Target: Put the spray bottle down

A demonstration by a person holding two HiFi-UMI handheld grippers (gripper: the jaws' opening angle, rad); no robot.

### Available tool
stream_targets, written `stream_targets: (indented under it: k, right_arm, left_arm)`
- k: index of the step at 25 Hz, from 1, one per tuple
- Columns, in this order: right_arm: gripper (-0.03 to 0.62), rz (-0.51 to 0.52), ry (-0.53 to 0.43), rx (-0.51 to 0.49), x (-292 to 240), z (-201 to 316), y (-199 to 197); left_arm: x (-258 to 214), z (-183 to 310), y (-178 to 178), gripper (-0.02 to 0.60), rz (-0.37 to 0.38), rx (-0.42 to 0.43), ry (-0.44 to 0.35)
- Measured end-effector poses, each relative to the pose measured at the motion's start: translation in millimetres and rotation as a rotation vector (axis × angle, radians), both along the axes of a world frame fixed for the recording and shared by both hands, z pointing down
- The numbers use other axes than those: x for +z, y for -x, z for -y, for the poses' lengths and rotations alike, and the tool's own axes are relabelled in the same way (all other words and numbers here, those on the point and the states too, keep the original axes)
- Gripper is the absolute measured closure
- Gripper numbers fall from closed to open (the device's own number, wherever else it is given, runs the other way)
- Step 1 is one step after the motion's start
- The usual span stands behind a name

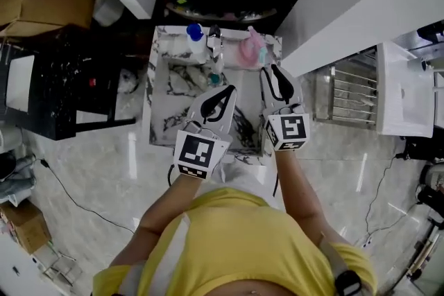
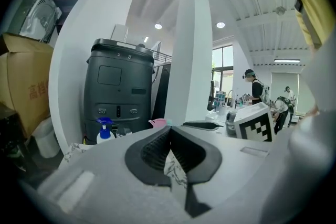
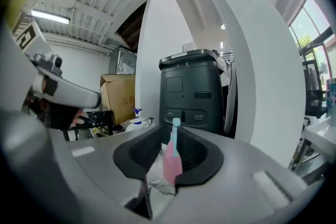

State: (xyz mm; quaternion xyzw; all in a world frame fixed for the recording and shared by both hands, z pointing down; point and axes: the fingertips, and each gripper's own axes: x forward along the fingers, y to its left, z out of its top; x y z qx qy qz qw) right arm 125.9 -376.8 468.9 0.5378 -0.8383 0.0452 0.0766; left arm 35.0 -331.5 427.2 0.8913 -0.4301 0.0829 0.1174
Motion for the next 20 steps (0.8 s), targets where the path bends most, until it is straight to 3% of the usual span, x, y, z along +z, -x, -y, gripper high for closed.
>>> stream_targets:
  k: [4, 20]
  right_arm:
    - [0.595, -0.001, -0.003, 0.021, -24, -26, -9]
    - [0.594, -0.056, -0.151, 0.098, -135, -104, -15]
  left_arm:
    - [-16, -11, -2, 0.584, -0.013, 0.006, -0.023]
    - [-84, -50, 0, 0.584, -0.065, 0.028, -0.156]
